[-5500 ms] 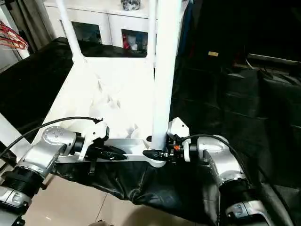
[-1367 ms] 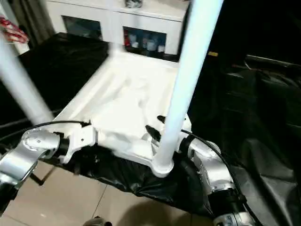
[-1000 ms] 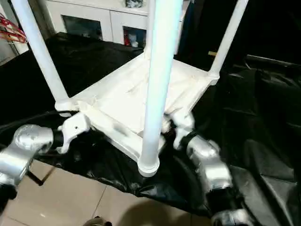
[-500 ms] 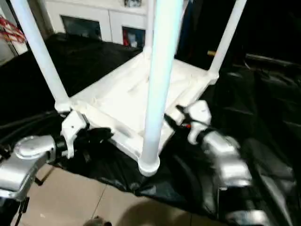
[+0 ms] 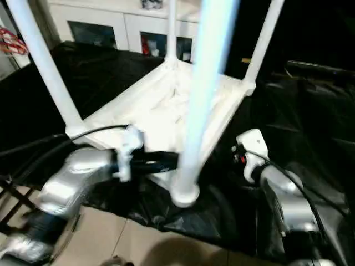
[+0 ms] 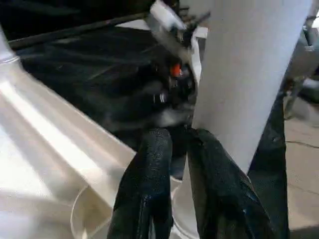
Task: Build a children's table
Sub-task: Rotate table base
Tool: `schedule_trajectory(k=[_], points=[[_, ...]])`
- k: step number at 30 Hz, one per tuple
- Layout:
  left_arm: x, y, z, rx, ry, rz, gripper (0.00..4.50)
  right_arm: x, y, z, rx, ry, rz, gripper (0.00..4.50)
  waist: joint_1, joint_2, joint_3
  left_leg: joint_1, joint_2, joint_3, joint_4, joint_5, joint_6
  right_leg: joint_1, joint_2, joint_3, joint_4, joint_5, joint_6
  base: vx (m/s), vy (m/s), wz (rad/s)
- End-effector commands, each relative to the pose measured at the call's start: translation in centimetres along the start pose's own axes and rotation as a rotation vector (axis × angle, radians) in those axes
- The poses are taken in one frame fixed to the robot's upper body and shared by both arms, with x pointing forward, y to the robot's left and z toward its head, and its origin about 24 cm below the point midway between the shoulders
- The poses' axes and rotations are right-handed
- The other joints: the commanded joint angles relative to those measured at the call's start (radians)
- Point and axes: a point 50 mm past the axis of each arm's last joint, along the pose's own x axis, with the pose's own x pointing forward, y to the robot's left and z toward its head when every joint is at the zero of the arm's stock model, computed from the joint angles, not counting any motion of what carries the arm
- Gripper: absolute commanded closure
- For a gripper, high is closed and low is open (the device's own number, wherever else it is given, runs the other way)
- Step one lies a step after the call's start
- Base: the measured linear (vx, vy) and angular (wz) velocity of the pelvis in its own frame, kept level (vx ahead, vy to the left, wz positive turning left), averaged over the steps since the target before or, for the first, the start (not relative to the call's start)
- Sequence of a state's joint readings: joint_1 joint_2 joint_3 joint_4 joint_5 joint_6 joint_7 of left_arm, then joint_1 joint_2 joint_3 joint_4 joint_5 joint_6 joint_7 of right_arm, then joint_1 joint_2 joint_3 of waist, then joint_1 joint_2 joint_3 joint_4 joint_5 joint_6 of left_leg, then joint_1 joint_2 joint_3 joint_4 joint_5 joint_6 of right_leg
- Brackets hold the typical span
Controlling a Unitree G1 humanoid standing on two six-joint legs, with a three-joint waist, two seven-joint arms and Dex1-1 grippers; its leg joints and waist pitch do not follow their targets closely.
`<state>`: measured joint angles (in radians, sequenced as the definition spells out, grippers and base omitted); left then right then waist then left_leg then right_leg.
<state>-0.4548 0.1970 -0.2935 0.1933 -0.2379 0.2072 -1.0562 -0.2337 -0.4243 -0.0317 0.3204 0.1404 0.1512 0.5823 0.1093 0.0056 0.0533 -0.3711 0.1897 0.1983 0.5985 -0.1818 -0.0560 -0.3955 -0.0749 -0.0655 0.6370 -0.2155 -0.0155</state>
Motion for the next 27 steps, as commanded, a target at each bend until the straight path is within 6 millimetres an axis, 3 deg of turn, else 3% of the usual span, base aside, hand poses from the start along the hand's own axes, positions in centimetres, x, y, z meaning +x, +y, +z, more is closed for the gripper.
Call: schedule_trajectory(k=[1, 4, 6, 10, 12, 14, 15, 17, 21, 22, 26, 27], points=[[2.0, -0.1, 0.7, 0.039, -0.01, -0.017, 3.69, -0.2, -0.4, -0.2, -0.022, 0.032, -0.031, 1.57, -0.002, -0.005, -0.067, 0.006, 0.036, -0.024, -0.06, -0.151, 0.036, 0.057, -0.066, 0.052, -0.087, -0.082, -0.181, 0.0, 0.0, 0.0], [3.1, 0.5, 0.8, 0.057, -0.006, 0.047, 3.69, -0.3, -0.6, -0.6, -0.025, 0.052, -0.055, 1.57, -0.004, -0.009, -0.069, 0.004, 0.035, -0.024, -0.057, -0.133, 0.053, 0.062, -0.065, 0.051, -0.085, -0.041, -0.193, 0.0, 0.0, 0.0], [3.7, 1.5, 1.0, 0.076, -0.014, 0.147, 3.69, -0.4, -0.7, -0.7, -0.016, 0.055, -0.079, 1.57, -0.009, -0.006, -0.068, 0.004, 0.032, -0.024, -0.055, -0.138, 0.062, 0.061, -0.064, 0.049, -0.087, -0.041, -0.194, 0.0, 0.0, 0.0], [1.1, 2.9, 0.5, 0.086, -0.025, 0.266, 3.69, -0.6, -0.5, -0.5, -0.005, 0.032, -0.098, 1.57, -0.019, -0.013, -0.067, -0.002, 0.031, -0.026, -0.056, -0.146, 0.071, 0.064, -0.065, 0.045, -0.093, -0.097, -0.177, 0.0, 0.0, 0.0], [-1.7, 3.6, 0.1, 0.052, -0.086, 0.403, 3.69, -0.5, -0.7, 0.0, 0.021, -0.019, -0.156, 1.57, -0.023, -0.012, -0.067, -0.002, 0.033, -0.027, -0.057, -0.148, 0.066, 0.062, -0.066, 0.044, -0.091, -0.113, -0.176, 0.0, 0.0, 0.0], [-2.2, 3.7, -0.1, 0.046, -0.09, 0.436, 3.69, -0.4, -0.8, 0.1, 0.03, -0.029, -0.177, 1.57, -0.025, -0.006, -0.068, 0.004, 0.034, -0.025, -0.056, -0.155, 0.062, 0.056, -0.063, 0.045, -0.092, -0.122, -0.181, 0.0, 0.0, 0.0], [-4.8, 4.4, -1.1, 0.031, -0.08, 0.668, 3.69, -0.1, -0.6, 0.5, 0.062, -0.066, -0.233, 1.57, -0.026, -0.008, -0.066, 0.004, 0.04, -0.027, -0.059, -0.159, 0.059, 0.052, -0.062, 0.045, -0.084, -0.102, -0.191, 0.0, 0.0, 0.0], [-7.4, 4.7, -2.3, -0.025, -0.082, 0.89, 3.69, 0.3, 0.5, 0.8, 0.084, -0.103, -0.242, 1.57, -0.029, -0.013, -0.065, 0.004, 0.041, -0.026, -0.06, -0.174, 0.058, 0.051, -0.061, 0.043, -0.087, -0.113, -0.185, 0.0, 0.0, 0.0], [-9.4, 4.0, -4.3, -0.108, 0.026, 1.059, 3.69, 0.6, 1.9, 0.5, 0.118, -0.125, -0.26, 1.57, -0.023, -0.008, -0.06, 0.01, 0.044, -0.026, -0.066, -0.189, 0.052, 0.04, -0.062, 0.047, -0.094, -0.167, -0.163, 0.0, 0.0, 0.0], [-9.9, 3.6, -4.6, -0.103, 0.034, 1.107, 3.69, 0.7, 2.3, 0.3, 0.147, -0.121, -0.275, 1.57, -0.017, -0.012, -0.062, 0.016, 0.046, -0.025, -0.067, -0.195, 0.049, 0.037, -0.063, 0.05, -0.095, -0.176, -0.16, 0.0, 0.0, 0.0], [-10.6, 1.8, -4.5, -0.05, -0.041, 1.115, 3.69, 0.5, 3.5, 0.0, 0.192, -0.141, -0.31, 1.57, -0.011, -0.012, -0.06, 0.011, 0.05, -0.027, -0.074, -0.197, 0.039, 0.035, -0.065, 0.051, -0.096, -0.158, -0.146, 0.0, 0.0, 0.0], [-10.6, 1.2, -4.2, -0.017, -0.083, 1.142, 3.69, 0.3, 4.0, -0.5, 0.197, -0.125, -0.32, 1.57, -0.009, -0.017, -0.062, 0.007, 0.047, -0.025, -0.072, -0.195, 0.043, 0.039, -0.069, 0.054, -0.095, -0.142, -0.142, 0.0, 0.0, 0.0]])
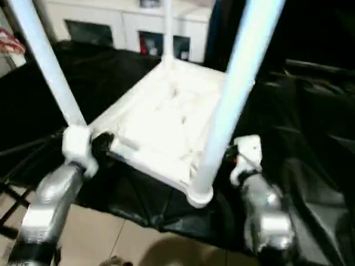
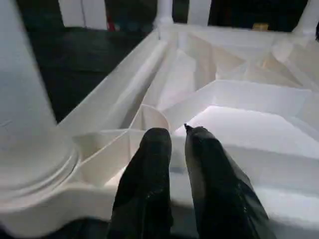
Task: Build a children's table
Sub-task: Rotate table base
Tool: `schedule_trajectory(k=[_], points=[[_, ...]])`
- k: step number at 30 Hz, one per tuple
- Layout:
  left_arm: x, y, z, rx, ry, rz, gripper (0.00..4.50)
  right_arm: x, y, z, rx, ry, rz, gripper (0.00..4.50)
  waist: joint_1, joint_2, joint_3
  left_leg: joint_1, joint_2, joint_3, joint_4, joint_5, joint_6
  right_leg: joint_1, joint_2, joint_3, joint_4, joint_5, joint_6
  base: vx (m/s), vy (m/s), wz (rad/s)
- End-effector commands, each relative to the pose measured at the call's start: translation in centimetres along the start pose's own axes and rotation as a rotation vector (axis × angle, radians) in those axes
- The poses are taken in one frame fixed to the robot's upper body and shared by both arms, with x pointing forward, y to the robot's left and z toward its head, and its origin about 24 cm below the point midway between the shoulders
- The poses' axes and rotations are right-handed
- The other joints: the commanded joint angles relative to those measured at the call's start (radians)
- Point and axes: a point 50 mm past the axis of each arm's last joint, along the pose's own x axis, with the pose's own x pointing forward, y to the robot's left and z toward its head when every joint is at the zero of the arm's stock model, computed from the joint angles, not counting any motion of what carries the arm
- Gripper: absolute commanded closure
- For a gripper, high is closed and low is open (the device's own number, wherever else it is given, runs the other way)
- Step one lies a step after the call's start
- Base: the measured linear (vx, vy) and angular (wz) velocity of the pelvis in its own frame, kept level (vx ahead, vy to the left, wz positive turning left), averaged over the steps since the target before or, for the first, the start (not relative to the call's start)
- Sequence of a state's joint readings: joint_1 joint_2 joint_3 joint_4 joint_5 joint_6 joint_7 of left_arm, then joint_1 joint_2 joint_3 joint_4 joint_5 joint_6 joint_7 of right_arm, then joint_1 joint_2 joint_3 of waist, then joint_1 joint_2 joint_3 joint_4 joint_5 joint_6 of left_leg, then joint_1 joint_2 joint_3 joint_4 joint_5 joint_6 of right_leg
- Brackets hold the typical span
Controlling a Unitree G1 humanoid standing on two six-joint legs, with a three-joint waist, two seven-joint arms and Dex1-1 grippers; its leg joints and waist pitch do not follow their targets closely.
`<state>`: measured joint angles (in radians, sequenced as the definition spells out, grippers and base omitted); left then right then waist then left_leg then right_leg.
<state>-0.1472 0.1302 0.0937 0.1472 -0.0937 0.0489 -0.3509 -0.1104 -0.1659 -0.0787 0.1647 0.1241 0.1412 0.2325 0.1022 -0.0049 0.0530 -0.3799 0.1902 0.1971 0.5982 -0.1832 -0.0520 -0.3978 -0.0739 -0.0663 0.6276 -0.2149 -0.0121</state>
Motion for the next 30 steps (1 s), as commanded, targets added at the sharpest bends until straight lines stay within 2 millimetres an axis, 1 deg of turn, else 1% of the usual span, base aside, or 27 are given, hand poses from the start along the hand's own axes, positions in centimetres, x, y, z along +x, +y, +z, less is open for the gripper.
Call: schedule_trajectory(k=[1, 2, 3, 4, 5, 6, 7, 8, 9, 10, 11, 12, 13, 14, 15, 16, 17, 18, 19, 20, 21, 22, 23, 24, 25, 28, 30], points=[[-0.1, -0.5, 1.2, 0.021, -0.076, 0.014, 3.69, -0.4, 0.1, 0.1, 0.007, -0.015, -0.025, 1.57, 0.0, 0.004, -0.065, 0.055, 0.05, 0.016, -0.045, -0.213, 0.0, 0.003, -0.051, 0.091, -0.106, -0.171, -0.124, 0.0, 0.0, 0.0], [-0.1, -0.5, 1.2, 0.021, -0.076, 0.014, 3.69, -0.4, 0.1, 0.1, 0.007, -0.015, -0.025, 1.57, 0.004, -0.012, -0.061, 0.054, 0.038, 0.024, -0.038, -0.254, -0.024, 0.003, -0.049, 0.103, -0.102, -0.208, -0.12, 0.0, 0.0, 0.0], [-0.2, -0.7, 1.0, 0.028, -0.068, 0.022, 3.69, -0.6, 0.2, -0.1, 0.019, -0.012, -0.034, 1.57, 0.014, -0.018, -0.052, 0.049, 0.029, 0.032, -0.026, -0.314, -0.045, 0.003, -0.052, 0.149, -0.116, -0.315, -0.107, -0.015, 0.023, -0.32], [-0.2, -0.7, 1.0, 0.028, -0.068, 0.022, 3.69, -0.6, 0.2, -0.1, 0.019, -0.012, -0.034, 1.57, 0.031, -0.032, -0.05, 0.048, 0.014, 0.024, 0.011, -0.357, -0.017, 0.012, -0.078, 0.214, -0.138, -0.424, -0.094, -0.01, 0.059, -0.46], [-0.3, -0.8, 1.0, 0.034, -0.056, 0.028, 3.69, -0.7, 0.3, -0.2, 0.028, -0.012, -0.043, 1.57, 0.038, -0.039, -0.046, 0.032, 0.005, 0.008, 0.036, -0.34, 0.004, 0.034, -0.107, 0.259, -0.154, -0.481, -0.092, -0.01, 0.059, -0.46], [-0.4, -0.8, 0.9, 0.041, -0.05, 0.035, 3.69, -0.8, 0.3, -0.2, 0.034, -0.013, -0.048, 1.57, 0.054, -0.034, -0.043, 0.017, -0.001, -0.014, 0.066, -0.315, 0.016, 0.054, -0.136, 0.31, -0.168, -0.532, -0.094, -0.001, 0.118, -0.6], [-0.6, -0.7, 1.0, 0.066, -0.068, 0.042, 3.69, -0.9, 0.4, -0.2, 0.038, -0.015, -0.057, 1.57, 0.078, -0.025, -0.043, -0.026, -0.015, -0.093, 0.117, -0.228, 0.022, 0.088, -0.155, 0.394, -0.18, -0.568, -0.117, -0.002, 0.198, -0.69], [-0.7, -0.7, 1.2, 0.083, -0.083, 0.046, 3.69, -0.9, 0.4, -0.2, 0.04, -0.017, -0.063, 1.57, 0.068, -0.035, -0.043, -0.027, -0.047, -0.113, 0.112, -0.22, 0.019, 0.082, -0.086, 0.4, -0.166, -0.487, -0.138, -0.002, 0.198, -0.69], [-1.1, -0.5, 1.3, 0.13, -0.1, 0.073, 3.69, -1.0, 0.4, -0.2, 0.044, -0.02, -0.074, 1.57, 0.058, -0.032, -0.042, -0.017, -0.053, -0.117, 0.083, -0.2, 0.018, 0.074, -0.045, 0.389, -0.161, -0.437, -0.14, -0.021, 0.255, -0.62], [-1.1, -0.4, 1.3, 0.132, -0.101, 0.074, 3.69, -1.1, 0.4, -0.2, 0.044, -0.021, -0.075, 1.57, 0.038, 0.005, -0.055, 0.055, -0.053, -0.102, -0.025, -0.13, 0.038, 0.018, 0.082, 0.316, -0.135, -0.309, -0.066, -0.016, 0.134, -0.3], [-1.3, -0.2, 1.1, 0.154, -0.085, 0.092, 3.69, -1.1, 0.4, -0.2, 0.047, -0.021, -0.083, 1.57, -0.02, 0.022, -0.058, 0.109, 0.031, -0.106, -0.074, -0.146, 0.086, -0.079, 0.112, 0.169, 0.001, -0.225, -0.026, -0.045, 0.271, -0.51], [-1.6, 0.0, 1.0, 0.151, -0.08, 0.109, 3.69, -1.2, 0.2, -0.2, 0.038, -0.022, -0.09, 1.57, -0.023, 0.037, -0.069, 0.088, 0.056, -0.103, -0.086, -0.128, 0.04, -0.063, 0.079, 0.128, 0.039, -0.152, -0.031, -0.058, 0.27, -0.49], [-1.9, 0.1, 1.0, 0.152, -0.082, 0.122, 3.69, -1.3, 0.1, -0.2, 0.037, -0.024, -0.095, 1.57, -0.03, 0.055, -0.072, 0.06, 0.064, -0.175, -0.086, -0.013, -0.027, -0.026, 0.034, 0.077, 0.036, 0.032, -0.048, -0.078, 0.371, -0.42], [-2.1, 0.1, 1.0, 0.133, -0.088, 0.131, 3.69, -1.3, -0.1, -0.3, 0.048, -0.023, -0.1, 1.57, -0.049, 0.042, -0.074, 0.082, 0.107, -0.178, -0.078, 0.209, -0.114, -0.035, 0.022, 0.058, 0.033, 0.053, -0.054, -0.049, 0.235, -0.2], [-2.3, 0.2, 1.1, 0.12, -0.09, 0.138, 3.69, -1.4, -0.5, -0.2, 0.05, -0.026, -0.11, 1.57, -0.055, 0.048, -0.073, 0.079, 0.116, -0.188, -0.078, 0.304, -0.12, -0.025, 0.014, 0.052, 0.042, 0.034, -0.047, -0.026, 0.167, 0.04], [-2.6, 0.3, 1.0, 0.118, -0.089, 0.145, 3.69, -1.5, -0.8, -0.2, 0.052, -0.028, -0.12, 1.57, -0.063, 0.041, -0.083, 0.095, 0.125, -0.201, -0.059, 0.456, -0.069, -0.026, -0.003, 0.047, 0.041, -0.009, -0.012, -0.018, 0.099, -0.07], [-2.6, 0.3, 1.0, 0.118, -0.089, 0.145, 3.69, -1.5, -0.8, -0.2, 0.052, -0.028, -0.12, 1.57, -0.066, 0.038, -0.086, 0.099, 0.126, -0.204, -0.05, 0.522, -0.028, -0.023, -0.012, 0.05, 0.037, -0.01, -0.007, -0.018, 0.099, -0.07], [-2.8, 0.4, 1.0, 0.112, -0.085, 0.155, 3.69, -1.5, -1.2, -0.2, 0.057, -0.03, -0.13, 1.57, -0.058, 0.027, -0.08, 0.07, 0.096, -0.172, -0.037, 0.532, 0.045, 0.008, -0.039, 0.065, -0.001, 0.052, -0.013, -0.056, 0.051, -0.08], [-3.1, 0.5, 0.9, 0.118, -0.084, 0.161, 3.69, -1.6, -1.5, -0.1, 0.056, -0.031, -0.135, 1.57, -0.053, 0.0, -0.076, 0.035, 0.03, -0.12, -0.017, 0.353, 0.048, 0.048, -0.077, 0.085, -0.051, 0.152, -0.054, -0.089, 0.002, -0.08], [-3.5, 0.6, 0.9, 0.128, -0.093, 0.167, 3.69, -1.7, -1.8, -0.1, 0.055, -0.035, -0.131, 1.57, -0.036, -0.014, -0.065, 0.0, 0.001, -0.093, -0.029, 0.06, 0.056, 0.077, -0.132, 0.1, -0.074, 0.109, -0.095, -0.089, 0.002, -0.08], [-4.0, 0.7, 0.7, 0.094, -0.104, 0.162, 3.69, -1.7, -2.1, 0.0, 0.049, -0.037, -0.115, 1.57, -0.025, -0.02, -0.059, 0.006, 0.012, -0.092, -0.032, -0.063, 0.064, 0.075, -0.147, 0.108, -0.09, 0.027, -0.109, -0.11, -0.046, -0.02], [-4.0, 0.7, 0.7, 0.094, -0.104, 0.162, 3.7, -1.7, -2.1, 0.0, 0.049, -0.037, -0.115, 1.39, -0.025, -0.022, -0.054, 0.012, 0.022, -0.094, -0.038, -0.137, 0.068, 0.073, -0.149, 0.107, -0.097, -0.067, -0.129, -0.065, -0.031, 0.02], [-4.4, 0.7, 0.7, 0.071, -0.114, 0.159, 3.7, -1.8, -2.2, 0.1, 0.044, -0.039, -0.104, 1.29, -0.026, -0.016, -0.043, 0.018, 0.034, -0.093, -0.06, -0.231, 0.069, 0.066, -0.128, 0.094, -0.108, -0.239, -0.157, -0.093, -0.059, 0.02], [-4.8, 0.7, 0.7, 0.059, -0.124, 0.154, 3.53, -1.9, -2.2, 0.3, 0.044, -0.049, -0.051, 1.22, -0.033, -0.016, -0.037, 0.029, 0.046, -0.093, -0.074, -0.326, 0.06, 0.053, -0.109, 0.087, -0.113, -0.345, -0.163, -0.065, -0.046, 0.02], [-5.3, 0.8, 0.7, 0.06, -0.135, 0.169, 3.36, -2.2, -2.1, 0.6, 0.024, -0.046, 0.042, 1.17, -0.034, -0.011, -0.036, 0.033, 0.055, -0.095, -0.08, -0.375, 0.046, 0.047, -0.104, 0.086, -0.112, -0.363, -0.165, -0.096, -0.055, 0.02], [-6.0, 1.1, 0.7, 0.083, -0.144, 0.21, 3.3, -2.9, -1.8, 0.9, -0.014, -0.031, 0.224, 0.88, -0.036, -0.006, -0.034, 0.025, 0.056, -0.097, -0.083, -0.384, 0.045, 0.052, -0.105, 0.087, -0.106, -0.31, -0.169, -0.041, -0.013, 0.01], [-6.4, 1.1, 0.7, 0.08, -0.166, 0.22, 2.98, -4.0, -1.4, 1.2, -0.048, -0.026, 0.403, 0.72, -0.027, -0.009, -0.033, 0.025, 0.058, -0.09, -0.079, -0.341, 0.077, 0.057, -0.11, 0.092, -0.107, -0.245, -0.173, 0.0, 0.0, 0.0]])
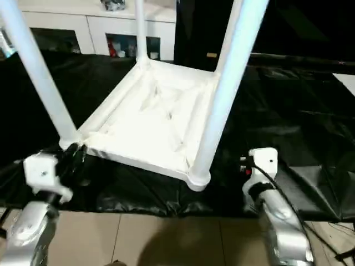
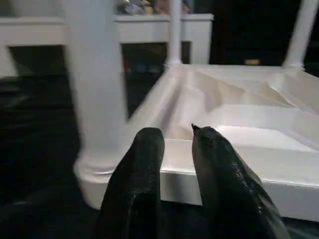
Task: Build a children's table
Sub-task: Rotate table base, then flip table
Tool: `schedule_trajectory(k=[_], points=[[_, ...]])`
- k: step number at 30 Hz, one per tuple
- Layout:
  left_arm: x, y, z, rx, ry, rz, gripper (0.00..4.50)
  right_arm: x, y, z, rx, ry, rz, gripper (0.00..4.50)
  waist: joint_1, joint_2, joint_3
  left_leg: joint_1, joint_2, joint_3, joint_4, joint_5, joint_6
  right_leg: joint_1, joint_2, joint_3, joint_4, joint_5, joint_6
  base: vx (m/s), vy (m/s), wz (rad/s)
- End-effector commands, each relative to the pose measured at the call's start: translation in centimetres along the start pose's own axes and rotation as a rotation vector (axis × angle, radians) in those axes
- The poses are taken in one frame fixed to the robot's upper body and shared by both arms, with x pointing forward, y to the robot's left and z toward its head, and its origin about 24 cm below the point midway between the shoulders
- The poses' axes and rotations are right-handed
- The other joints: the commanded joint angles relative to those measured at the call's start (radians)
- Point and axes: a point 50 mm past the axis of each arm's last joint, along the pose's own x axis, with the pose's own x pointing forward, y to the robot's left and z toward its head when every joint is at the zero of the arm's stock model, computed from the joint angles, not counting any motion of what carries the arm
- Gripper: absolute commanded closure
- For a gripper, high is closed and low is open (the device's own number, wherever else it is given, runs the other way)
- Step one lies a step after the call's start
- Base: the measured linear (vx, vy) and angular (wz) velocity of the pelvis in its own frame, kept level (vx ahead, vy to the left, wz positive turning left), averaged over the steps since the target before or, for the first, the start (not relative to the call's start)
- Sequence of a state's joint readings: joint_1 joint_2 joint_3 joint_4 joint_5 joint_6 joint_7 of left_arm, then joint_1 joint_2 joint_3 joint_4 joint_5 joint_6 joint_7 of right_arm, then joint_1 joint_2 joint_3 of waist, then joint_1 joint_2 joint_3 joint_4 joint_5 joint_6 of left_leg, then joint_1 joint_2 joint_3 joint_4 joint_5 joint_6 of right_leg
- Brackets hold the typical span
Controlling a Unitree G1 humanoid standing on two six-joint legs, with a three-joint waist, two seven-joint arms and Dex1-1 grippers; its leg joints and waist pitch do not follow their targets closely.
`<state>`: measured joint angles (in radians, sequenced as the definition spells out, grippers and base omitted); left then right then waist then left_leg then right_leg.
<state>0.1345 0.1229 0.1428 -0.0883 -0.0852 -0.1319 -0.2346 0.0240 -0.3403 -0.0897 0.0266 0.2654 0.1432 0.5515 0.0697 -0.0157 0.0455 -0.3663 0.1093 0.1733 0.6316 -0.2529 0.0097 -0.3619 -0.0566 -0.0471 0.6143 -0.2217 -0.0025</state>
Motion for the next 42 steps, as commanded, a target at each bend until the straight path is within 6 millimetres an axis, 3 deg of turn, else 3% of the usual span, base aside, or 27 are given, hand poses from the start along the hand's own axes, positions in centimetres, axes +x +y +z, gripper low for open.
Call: schedule_trajectory(k=[1, 2, 7, 10, 16, 18, 21, 23, 24, 26, 27, 28, 29, 31, 33, 35, 36, 39, 40, 42], points=[[-0.1, 0.1, 0.5, 0.0, -0.035, 0.012, 2.98, -0.2, 0.7, 0.6, -0.008, -0.021, 0.117, 0.72, 0.008, 0.003, -0.028, 0.011, 0.141, -0.066, -0.112, -0.256, 0.017, 0.021, -0.128, 0.073, -0.091, -0.221, -0.186, 0.0, 0.0, 0.0], [-0.2, 0.0, 0.4, 0.005, -0.041, 0.002, 2.89, -0.6, 0.9, 0.7, -0.021, -0.008, 0.173, 0.47, 0.007, 0.005, -0.03, 0.009, 0.14, -0.066, -0.111, -0.24, 0.021, 0.021, -0.124, 0.069, -0.087, -0.193, -0.194, 0.0, 0.0, 0.0], [-0.3, 0.8, -0.3, 0.016, -0.026, 0.01, 2.51, -1.6, 1.0, 0.6, -0.048, 0.048, 0.312, 0.17, 0.009, 0.004, -0.036, 0.007, 0.139, -0.067, -0.106, -0.178, 0.047, 0.026, -0.122, 0.065, -0.073, -0.078, -0.209, 0.0, 0.0, 0.0], [-0.2, 2.4, -0.6, 0.025, -0.036, 0.096, 2.14, -2.3, 0.9, 0.7, -0.067, 0.077, 0.412, 0.0, 0.009, 0.004, -0.039, 0.009, 0.139, -0.065, -0.101, -0.151, 0.069, 0.028, -0.123, 0.063, -0.068, -0.02, -0.227, 0.0, 0.0, 0.0], [0.0, 3.4, -0.8, 0.033, -0.036, 0.147, 1.65, -2.3, 1.1, 1.0, -0.077, 0.081, 0.461, 0.0, 0.014, 0.003, -0.037, 0.011, 0.141, -0.065, -0.103, -0.168, 0.071, 0.025, -0.125, 0.062, -0.07, -0.045, -0.241, 0.0, 0.0, 0.0], [0.4, 4.3, -0.8, 0.05, -0.034, 0.184, 1.63, -1.6, 1.3, 1.3, -0.098, 0.055, 0.444, 0.0, 0.017, 0.002, -0.036, 0.013, 0.14, -0.064, -0.103, -0.173, 0.066, 0.024, -0.125, 0.063, -0.071, -0.057, -0.236, 0.0, 0.0, 0.0], [1.1, 5.0, -0.8, 0.067, -0.032, 0.195, 1.23, 0.0, 1.7, 1.3, -0.117, 0.018, 0.405, 0.0, 0.011, 0.002, -0.034, 0.012, 0.134, -0.066, -0.106, -0.198, 0.04, 0.02, -0.125, 0.062, -0.074, -0.123, -0.227, 0.0, 0.0, 0.0], [2.0, 5.6, -0.7, 0.091, -0.026, 0.187, 1.18, 1.4, 2.4, 1.2, -0.081, -0.001, 0.402, 0.0, 0.013, 0.002, -0.035, 0.02, 0.135, -0.064, -0.106, -0.211, 0.021, 0.012, -0.124, 0.064, -0.077, -0.151, -0.225, 0.0, 0.0, 0.0], [2.2, 5.8, -0.7, 0.094, -0.025, 0.183, 0.93, 1.6, 2.7, 1.2, -0.075, -0.004, 0.406, 0.0, 0.012, -0.002, -0.035, 0.019, 0.135, -0.064, -0.108, -0.211, 0.014, 0.015, -0.123, 0.064, -0.074, -0.145, -0.226, 0.0, 0.0, 0.0], [2.5, 5.8, -0.7, 0.084, -0.023, 0.169, 0.81, 1.8, 2.9, 1.2, -0.078, -0.009, 0.406, 0.0, 0.016, 0.002, -0.04, 0.02, 0.138, -0.063, -0.107, -0.172, 0.009, 0.015, -0.122, 0.063, -0.066, -0.08, -0.226, 0.0, 0.0, 0.0], [3.4, 5.5, -0.8, 0.056, -0.01, 0.094, 0.81, 2.3, 3.2, 1.2, -0.064, -0.024, 0.397, 0.0, 0.019, -0.005, -0.042, 0.018, 0.137, -0.062, -0.107, -0.143, 0.019, 0.018, -0.125, 0.063, -0.06, -0.04, -0.231, 0.0, 0.0, 0.0], [3.4, 5.5, -0.8, 0.056, -0.01, 0.094, 0.81, 2.3, 3.2, 1.2, -0.064, -0.024, 0.397, 0.0, 0.021, 0.0, -0.045, 0.022, 0.135, -0.059, -0.104, -0.121, 0.021, 0.014, -0.122, 0.062, -0.057, -0.009, -0.234, 0.0, 0.0, 0.0], [4.0, 5.4, -1.0, 0.054, 0.004, 0.057, 0.81, 2.5, 3.4, 1.2, -0.054, -0.035, 0.388, 0.0, 0.019, -0.009, -0.046, 0.02, 0.137, -0.06, -0.105, -0.11, 0.024, 0.018, -0.122, 0.06, -0.055, 0.01, -0.236, 0.0, 0.0, 0.0], [5.1, 5.1, -1.3, 0.071, 0.04, -0.003, 0.81, 3.0, 3.5, 1.1, -0.037, -0.051, 0.364, 0.0, 0.02, -0.003, -0.046, 0.024, 0.133, -0.057, -0.105, -0.104, 0.023, 0.011, -0.12, 0.059, -0.053, 0.022, -0.237, 0.0, 0.0, 0.0], [6.9, 5.1, -1.8, 0.062, 0.106, -0.05, 0.81, 3.4, 2.7, 1.0, -0.037, -0.064, 0.278, 0.0, 0.017, -0.003, -0.044, 0.026, 0.133, -0.056, -0.11, -0.138, 0.0, 0.01, -0.123, 0.06, -0.055, -0.002, -0.236, 0.0, 0.0, 0.0], [7.4, 5.0, -1.8, 0.046, 0.12, -0.062, 0.81, 3.4, 2.3, 1.1, -0.033, -0.068, 0.249, 0.0, 0.017, -0.007, -0.046, 0.027, 0.134, -0.057, -0.112, -0.146, -0.026, 0.015, -0.126, 0.059, -0.053, 0.004, -0.244, 0.0, 0.0, 0.0], [8.1, 4.6, -1.4, 0.031, 0.112, -0.086, 0.81, 3.3, 1.5, 1.1, -0.028, -0.072, 0.202, 0.0, 0.015, -0.004, -0.047, 0.022, 0.135, -0.056, -0.111, -0.136, -0.025, 0.02, -0.128, 0.06, -0.049, 0.035, -0.249, 0.0, 0.0, 0.0], [9.4, 3.7, -0.7, -0.026, 0.094, -0.121, 0.81, 2.7, -0.2, 1.2, -0.027, -0.079, 0.097, 0.0, 0.021, 0.001, -0.05, 0.028, 0.134, -0.05, -0.103, -0.093, -0.01, 0.018, -0.13, 0.059, -0.046, 0.1, -0.274, 0.0, 0.0, 0.0], [9.4, 3.7, -0.7, -0.026, 0.094, -0.121, 0.81, 2.7, -0.2, 1.2, -0.027, -0.079, 0.097, 0.0, 0.02, -0.003, -0.049, 0.024, 0.133, -0.049, -0.104, -0.095, -0.007, 0.021, -0.13, 0.06, -0.047, 0.099, -0.276, 0.0, 0.0, 0.0], [9.9, 3.0, -1.0, -0.027, 0.121, -0.144, 0.81, 2.2, -1.6, 1.2, -0.03, -0.073, 0.018, 0.0, 0.02, 0.006, -0.049, 0.023, 0.134, -0.051, -0.104, -0.101, -0.002, 0.023, -0.131, 0.059, -0.046, 0.096, -0.279, 0.0, 0.0, 0.0]])
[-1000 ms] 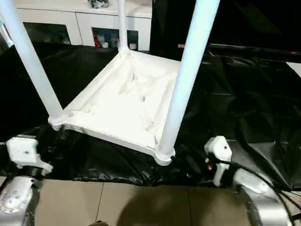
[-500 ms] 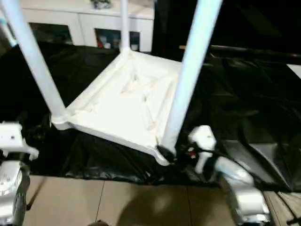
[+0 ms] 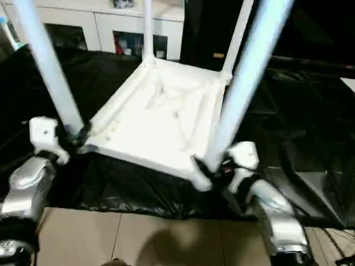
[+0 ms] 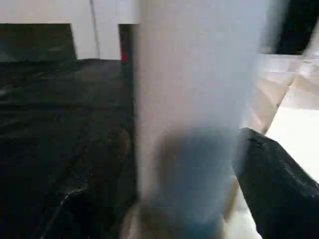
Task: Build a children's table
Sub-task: Flip table
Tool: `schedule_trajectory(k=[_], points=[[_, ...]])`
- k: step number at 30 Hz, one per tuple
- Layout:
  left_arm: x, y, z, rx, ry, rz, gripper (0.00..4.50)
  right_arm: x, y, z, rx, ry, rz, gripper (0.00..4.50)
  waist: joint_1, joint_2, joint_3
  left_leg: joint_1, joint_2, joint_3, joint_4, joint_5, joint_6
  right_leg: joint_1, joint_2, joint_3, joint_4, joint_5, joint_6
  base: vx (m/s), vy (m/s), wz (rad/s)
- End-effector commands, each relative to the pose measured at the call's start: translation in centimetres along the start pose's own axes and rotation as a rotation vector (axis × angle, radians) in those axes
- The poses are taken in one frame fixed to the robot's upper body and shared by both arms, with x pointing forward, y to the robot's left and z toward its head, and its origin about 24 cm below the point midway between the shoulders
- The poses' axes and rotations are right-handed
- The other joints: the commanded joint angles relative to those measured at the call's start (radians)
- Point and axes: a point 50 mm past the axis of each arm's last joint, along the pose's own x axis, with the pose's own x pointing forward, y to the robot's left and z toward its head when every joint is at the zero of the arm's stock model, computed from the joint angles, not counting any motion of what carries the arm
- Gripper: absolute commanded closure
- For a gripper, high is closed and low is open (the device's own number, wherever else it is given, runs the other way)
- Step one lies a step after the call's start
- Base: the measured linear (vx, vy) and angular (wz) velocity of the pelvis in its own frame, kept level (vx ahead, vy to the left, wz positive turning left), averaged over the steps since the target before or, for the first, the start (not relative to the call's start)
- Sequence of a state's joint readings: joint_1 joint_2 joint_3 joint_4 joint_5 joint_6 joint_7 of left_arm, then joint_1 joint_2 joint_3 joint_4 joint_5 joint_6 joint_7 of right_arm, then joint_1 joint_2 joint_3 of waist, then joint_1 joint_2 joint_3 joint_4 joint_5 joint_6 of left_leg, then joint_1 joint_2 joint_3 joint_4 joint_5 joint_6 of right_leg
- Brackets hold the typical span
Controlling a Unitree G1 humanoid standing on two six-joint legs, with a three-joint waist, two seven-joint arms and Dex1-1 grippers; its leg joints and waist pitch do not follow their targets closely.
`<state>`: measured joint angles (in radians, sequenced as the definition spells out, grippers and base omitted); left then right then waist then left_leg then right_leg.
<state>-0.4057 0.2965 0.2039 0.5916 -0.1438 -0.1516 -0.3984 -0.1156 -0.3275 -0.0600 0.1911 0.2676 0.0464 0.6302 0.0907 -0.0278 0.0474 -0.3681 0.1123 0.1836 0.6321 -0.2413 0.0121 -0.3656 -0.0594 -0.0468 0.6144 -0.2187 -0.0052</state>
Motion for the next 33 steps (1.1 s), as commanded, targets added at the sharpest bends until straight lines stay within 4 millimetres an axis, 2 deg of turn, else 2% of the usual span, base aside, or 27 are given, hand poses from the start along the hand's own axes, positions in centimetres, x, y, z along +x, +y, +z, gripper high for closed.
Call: schedule_trajectory(k=[1, 3, 5, 6, 8, 9, 11, 14, 17, 18, 20, 24, 25, 27, 28, 32, 33], points=[[0.6, -0.9, -0.5, -0.008, 0.034, -0.037, 0.81, -0.8, -1.9, 0.3, -0.018, -0.002, -0.102, 0.0, -0.003, 0.014, -0.05, 0.023, 0.131, -0.06, -0.104, -0.119, -0.002, 0.027, -0.127, 0.059, -0.049, 0.085, -0.275, 0.0, 0.0, 0.0], [0.9, -1.3, -0.9, -0.016, 0.061, -0.037, 0.81, -1.5, -3.0, 0.2, -0.029, 0.007, -0.169, 0.0, -0.002, 0.021, -0.051, 0.024, 0.131, -0.06, -0.103, -0.129, -0.001, 0.028, -0.13, 0.061, -0.052, 0.062, -0.278, 0.0, 0.0, 0.0], [0.9, -1.5, -0.9, -0.025, 0.058, -0.038, 0.81, -1.7, -3.5, 0.1, -0.031, 0.014, -0.204, 0.0, -0.003, 0.017, -0.049, 0.023, 0.134, -0.061, -0.104, -0.135, 0.001, 0.03, -0.131, 0.061, -0.054, 0.054, -0.285, 0.0, 0.0, 0.0], [0.8, -2.2, -0.9, -0.042, 0.052, -0.052, 0.98, -2.2, -4.2, 0.2, -0.04, 0.019, -0.252, 0.0, -0.003, 0.023, -0.049, 0.022, 0.134, -0.061, -0.104, -0.143, 0.002, 0.03, -0.13, 0.061, -0.054, 0.044, -0.285, 0.0, 0.0, 0.0], [0.4, -2.7, -1.1, -0.058, 0.059, -0.047, 1.18, -2.4, -4.1, 0.3, -0.048, 0.021, -0.243, 0.0, -0.003, 0.02, -0.048, 0.02, 0.137, -0.06, -0.104, -0.147, 0.009, 0.033, -0.132, 0.063, -0.055, 0.037, -0.291, 0.0, 0.0, 0.0], [0.2, -3.0, -1.3, -0.065, 0.066, -0.045, 1.21, -2.4, -3.9, 0.3, -0.051, 0.021, -0.23, 0.0, -0.004, 0.019, -0.048, 0.019, 0.138, -0.06, -0.103, -0.142, 0.014, 0.035, -0.133, 0.062, -0.053, 0.044, -0.294, 0.0, 0.0, 0.0], [-0.4, -3.4, -1.6, -0.075, 0.069, -0.034, 1.29, -2.6, -3.5, 0.5, -0.052, 0.02, -0.2, 0.0, -0.004, 0.018, -0.048, 0.012, 0.137, -0.06, -0.099, -0.11, 0.043, 0.037, -0.133, 0.062, -0.052, 0.06, -0.295, 0.0, 0.0, 0.0], [-1.1, -3.6, -1.7, -0.112, 0.059, 0.017, 1.62, -3.2, -2.6, 0.7, -0.061, 0.035, -0.111, 0.0, -0.001, 0.02, -0.045, 0.012, 0.14, -0.06, -0.099, -0.11, 0.076, 0.035, -0.13, 0.061, -0.057, 0.036, -0.289, 0.0, 0.0, 0.0], [-1.5, -3.8, -1.5, -0.153, 0.042, 0.055, 1.65, -4.1, -2.0, 0.7, -0.084, 0.054, -0.042, 0.0, -0.004, 0.021, -0.04, 0.011, 0.141, -0.063, -0.105, -0.154, 0.07, 0.033, -0.128, 0.061, -0.064, -0.026, -0.276, 0.0, 0.0, 0.0], [-1.6, -3.9, -1.4, -0.166, 0.038, 0.061, 1.87, -4.6, -1.8, 0.8, -0.086, 0.054, -0.019, 0.0, -0.004, 0.022, -0.039, 0.012, 0.143, -0.064, -0.105, -0.168, 0.064, 0.033, -0.13, 0.063, -0.067, -0.045, -0.271, 0.0, 0.0, 0.0], [-1.7, -4.0, -1.4, -0.177, 0.036, 0.067, 1.87, -5.1, -1.6, 1.0, -0.083, 0.051, 0.006, 0.0, -0.006, 0.021, -0.039, 0.01, 0.142, -0.065, -0.106, -0.171, 0.065, 0.034, -0.13, 0.063, -0.068, -0.049, -0.268, 0.0, 0.0, 0.0], [-1.5, -4.5, -1.1, -0.206, 0.038, 0.055, 1.98, -6.6, -0.6, 2.0, -0.05, 0.05, 0.136, 0.0, -0.006, 0.021, -0.037, 0.009, 0.14, -0.066, -0.102, -0.156, 0.087, 0.033, -0.13, 0.064, -0.072, -0.059, -0.257, 0.0, 0.0, 0.0], [-1.5, -4.5, -1.1, -0.209, 0.038, 0.054, 1.98, -6.8, -0.3, 2.1, -0.043, 0.054, 0.162, 0.0, -0.006, 0.026, -0.036, 0.01, 0.139, -0.067, -0.102, -0.155, 0.09, 0.032, -0.129, 0.064, -0.072, -0.06, -0.258, 0.0, 0.0, 0.0], [-1.3, -4.6, -1.0, -0.256, 0.047, 0.058, 1.98, -7.6, -0.2, 2.7, -0.023, 0.086, 0.219, 0.0, -0.002, 0.022, -0.036, 0.01, 0.141, -0.068, -0.101, -0.145, 0.102, 0.035, -0.129, 0.064, -0.072, -0.055, -0.253, 0.0, 0.0, 0.0], [-1.2, -4.7, -0.9, -0.288, 0.051, 0.061, 1.98, -7.8, 0.0, 3.1, -0.01, 0.095, 0.245, 0.0, -0.003, 0.023, -0.035, 0.008, 0.14, -0.068, -0.101, -0.136, 0.106, 0.034, -0.129, 0.063, -0.073, -0.057, -0.254, 0.0, 0.0, 0.0], [-1.0, -4.9, -0.6, -0.395, 0.055, 0.077, 1.98, -7.5, 1.1, 4.3, 0.045, 0.063, 0.322, 0.0, -0.003, 0.022, -0.033, 0.009, 0.137, -0.068, -0.1, -0.152, 0.1, 0.031, -0.13, 0.063, -0.08, -0.123, -0.249, 0.0, 0.0, 0.0], [-0.8, -5.3, -0.3, -0.448, 0.052, 0.072, 1.98, -6.9, 2.1, 4.5, 0.07, 0.05, 0.365, 0.0, -0.004, 0.015, -0.033, 0.01, 0.137, -0.067, -0.099, -0.145, 0.1, 0.031, -0.129, 0.062, -0.081, -0.137, -0.245, 0.0, 0.0, 0.0]])
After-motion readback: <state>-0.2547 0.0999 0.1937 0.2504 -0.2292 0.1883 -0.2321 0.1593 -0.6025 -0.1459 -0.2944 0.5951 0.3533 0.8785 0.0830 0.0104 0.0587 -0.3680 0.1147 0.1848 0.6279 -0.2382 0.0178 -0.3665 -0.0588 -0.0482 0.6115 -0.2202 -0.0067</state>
